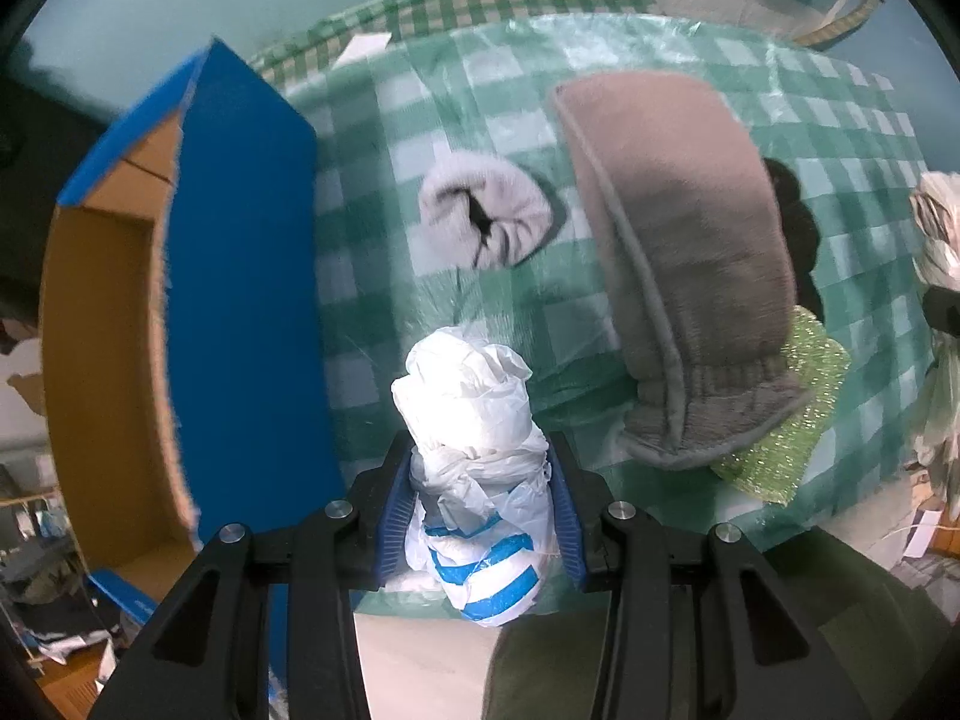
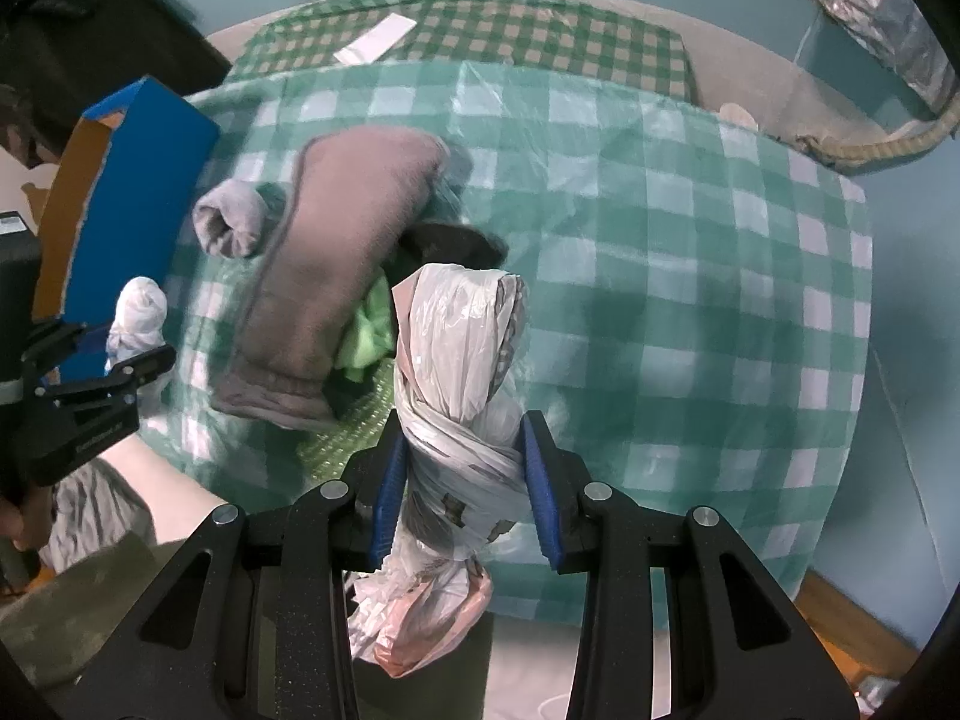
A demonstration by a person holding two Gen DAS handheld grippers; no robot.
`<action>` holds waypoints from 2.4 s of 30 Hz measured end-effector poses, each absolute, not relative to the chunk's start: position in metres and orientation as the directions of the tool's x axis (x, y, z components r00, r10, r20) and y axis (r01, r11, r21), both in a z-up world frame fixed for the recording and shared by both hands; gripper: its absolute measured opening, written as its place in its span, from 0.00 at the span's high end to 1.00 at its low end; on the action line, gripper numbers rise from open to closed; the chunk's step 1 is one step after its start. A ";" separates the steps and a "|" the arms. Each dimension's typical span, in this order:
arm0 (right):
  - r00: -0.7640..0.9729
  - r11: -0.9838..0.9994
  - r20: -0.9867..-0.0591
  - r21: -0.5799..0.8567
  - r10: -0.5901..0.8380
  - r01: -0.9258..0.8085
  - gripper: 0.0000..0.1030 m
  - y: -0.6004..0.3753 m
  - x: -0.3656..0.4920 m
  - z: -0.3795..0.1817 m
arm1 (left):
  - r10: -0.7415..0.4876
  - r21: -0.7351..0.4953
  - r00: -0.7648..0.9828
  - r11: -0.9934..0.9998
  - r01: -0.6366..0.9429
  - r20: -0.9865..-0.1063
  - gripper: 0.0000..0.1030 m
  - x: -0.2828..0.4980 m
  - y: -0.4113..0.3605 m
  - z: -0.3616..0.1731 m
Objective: Organize soft objects
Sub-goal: 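Lift and carry both held bundles over the open cardboard box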
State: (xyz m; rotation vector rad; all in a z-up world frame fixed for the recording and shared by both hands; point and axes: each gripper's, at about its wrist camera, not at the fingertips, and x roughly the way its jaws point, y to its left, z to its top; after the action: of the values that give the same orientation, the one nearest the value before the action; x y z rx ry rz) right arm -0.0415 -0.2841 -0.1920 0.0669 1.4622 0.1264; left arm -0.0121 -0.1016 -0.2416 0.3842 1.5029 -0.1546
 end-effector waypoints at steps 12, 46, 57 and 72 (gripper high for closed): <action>0.160 0.988 -0.978 0.122 0.137 -0.099 0.64 -0.260 -0.027 -0.150 | 0.123 0.170 0.173 0.941 0.292 -0.977 0.59 -0.004 -0.089 -0.182; 0.215 0.914 -0.953 0.120 0.216 -0.387 0.64 -0.107 0.027 -0.085 | 0.127 0.146 0.248 0.988 0.058 -0.960 0.59 -0.002 0.015 -0.103; 0.206 0.873 -0.948 0.119 0.240 -0.472 0.64 -0.048 0.037 -0.085 | 0.146 0.142 0.251 0.989 -0.034 -0.957 0.59 -0.004 0.056 -0.096; 0.161 0.836 -0.951 0.142 0.263 -0.529 0.64 0.015 0.051 -0.101 | 0.167 0.142 0.215 0.982 -0.127 -0.962 0.59 0.000 0.113 -0.112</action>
State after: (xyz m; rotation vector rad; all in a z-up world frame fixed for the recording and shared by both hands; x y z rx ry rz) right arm 0.0510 0.0149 -0.1008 -0.2454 1.2914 0.5737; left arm 0.0000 0.1132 -0.1116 0.0348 1.3389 0.2036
